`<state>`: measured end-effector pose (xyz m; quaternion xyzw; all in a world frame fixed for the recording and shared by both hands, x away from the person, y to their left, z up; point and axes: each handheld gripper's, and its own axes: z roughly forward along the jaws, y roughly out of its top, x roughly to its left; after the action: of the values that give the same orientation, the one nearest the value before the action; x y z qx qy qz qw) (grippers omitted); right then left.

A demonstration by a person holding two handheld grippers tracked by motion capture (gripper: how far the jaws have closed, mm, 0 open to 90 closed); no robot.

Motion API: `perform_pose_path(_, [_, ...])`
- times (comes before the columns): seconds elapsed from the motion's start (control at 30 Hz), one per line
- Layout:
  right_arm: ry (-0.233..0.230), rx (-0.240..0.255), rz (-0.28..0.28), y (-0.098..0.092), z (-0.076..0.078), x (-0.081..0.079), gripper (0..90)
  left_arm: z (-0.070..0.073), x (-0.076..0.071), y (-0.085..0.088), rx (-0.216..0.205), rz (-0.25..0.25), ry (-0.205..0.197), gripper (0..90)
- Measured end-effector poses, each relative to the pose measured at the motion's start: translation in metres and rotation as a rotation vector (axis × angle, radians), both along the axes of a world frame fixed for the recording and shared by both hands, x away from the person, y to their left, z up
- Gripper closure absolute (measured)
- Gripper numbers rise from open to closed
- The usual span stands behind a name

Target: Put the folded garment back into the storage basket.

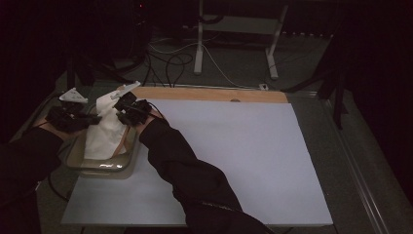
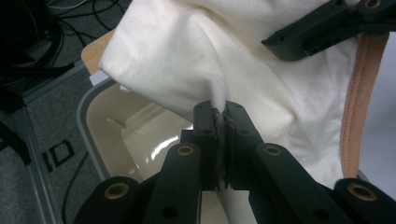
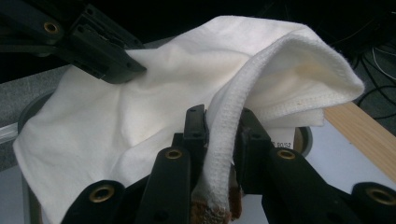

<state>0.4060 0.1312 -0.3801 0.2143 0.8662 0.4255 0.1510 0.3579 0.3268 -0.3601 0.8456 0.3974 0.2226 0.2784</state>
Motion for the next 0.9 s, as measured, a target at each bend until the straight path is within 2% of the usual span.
perform_pose_path(0.23, [0.0,-0.006,-0.011,0.01,-0.008,-0.001,77.3,-0.009,0.002,0.006,0.005,0.011,0.0,86.8])
perform_pose_path(0.4, [0.014,0.0,-0.022,0.015,-0.015,0.001,77.2,-0.018,0.005,0.012,-0.009,0.017,0.002,86.7])
perform_pose_path(0.5, [0.019,-0.001,-0.024,0.018,-0.018,0.002,77.2,-0.021,0.006,0.015,0.003,0.026,-0.008,86.7])
perform_pose_path(0.57, [0.029,0.004,-0.027,0.021,-0.021,0.002,77.2,-0.023,0.006,0.017,-0.007,0.031,0.001,86.7])
perform_pose_path(0.8, [0.052,0.006,-0.032,0.028,-0.03,0.001,76.3,-0.034,0.009,0.022,0.007,0.043,0.034,86.4])
perform_pose_path(0.9, [0.065,0.003,-0.036,0.03,-0.037,0.002,75.7,-0.038,0.01,0.022,0.01,0.045,0.033,86.3])
